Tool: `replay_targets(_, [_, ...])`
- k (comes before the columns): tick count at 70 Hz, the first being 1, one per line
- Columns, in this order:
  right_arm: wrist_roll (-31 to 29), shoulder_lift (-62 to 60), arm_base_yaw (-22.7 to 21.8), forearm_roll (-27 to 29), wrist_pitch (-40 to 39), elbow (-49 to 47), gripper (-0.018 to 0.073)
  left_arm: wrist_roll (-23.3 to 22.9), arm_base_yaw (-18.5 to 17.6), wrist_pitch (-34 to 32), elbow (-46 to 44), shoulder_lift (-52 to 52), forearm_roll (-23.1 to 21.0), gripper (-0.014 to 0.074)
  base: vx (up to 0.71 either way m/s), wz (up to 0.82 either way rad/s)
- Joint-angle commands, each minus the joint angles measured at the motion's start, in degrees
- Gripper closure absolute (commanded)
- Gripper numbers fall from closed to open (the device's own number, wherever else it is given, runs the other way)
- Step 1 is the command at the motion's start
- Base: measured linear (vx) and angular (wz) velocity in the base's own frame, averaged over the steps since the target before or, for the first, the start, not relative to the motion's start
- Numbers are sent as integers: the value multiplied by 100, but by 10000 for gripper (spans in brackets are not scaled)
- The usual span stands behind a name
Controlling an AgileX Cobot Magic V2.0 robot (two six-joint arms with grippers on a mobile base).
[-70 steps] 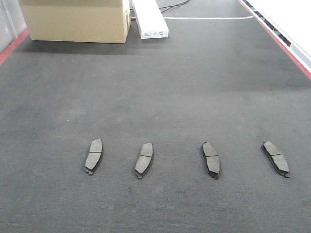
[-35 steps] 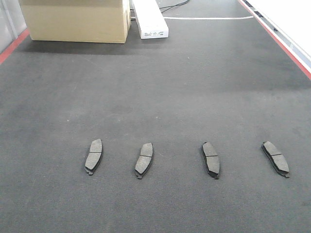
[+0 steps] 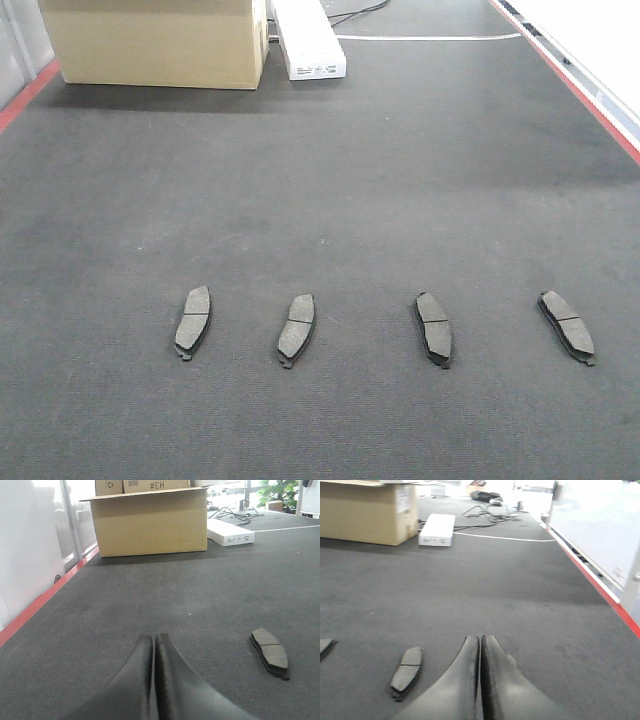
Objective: Move and align brake pads A on conveyor
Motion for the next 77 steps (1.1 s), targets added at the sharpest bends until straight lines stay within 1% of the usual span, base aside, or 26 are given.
replay_targets(1, [-131, -143, -138, 271, -875, 226, 568, -5, 2, -394, 106, -89, -62, 603, 0, 0])
replay_targets(12, [139, -929, -130, 275, -1054, 956, 568, -5, 2, -394, 106, -89, -62, 603, 0, 0])
replay_targets(18, [346, -941, -130, 262, -1282, 1307, 568, -5, 2, -394, 106, -89, -62, 603, 0, 0])
replay_targets(21, [432, -942, -130, 257, -1043, 1288, 568, -5, 2, -394, 106, -89, -62, 603, 0, 0])
replay_targets(28, [426, -935, -130, 146, -1069, 1288, 568, -5, 2, -394, 106, -89, -62, 603, 0, 0])
replay_targets(77, [426, -929, -130, 146, -1066, 1288, 566, -5, 2, -394, 106, -89, -62, 603, 0, 0])
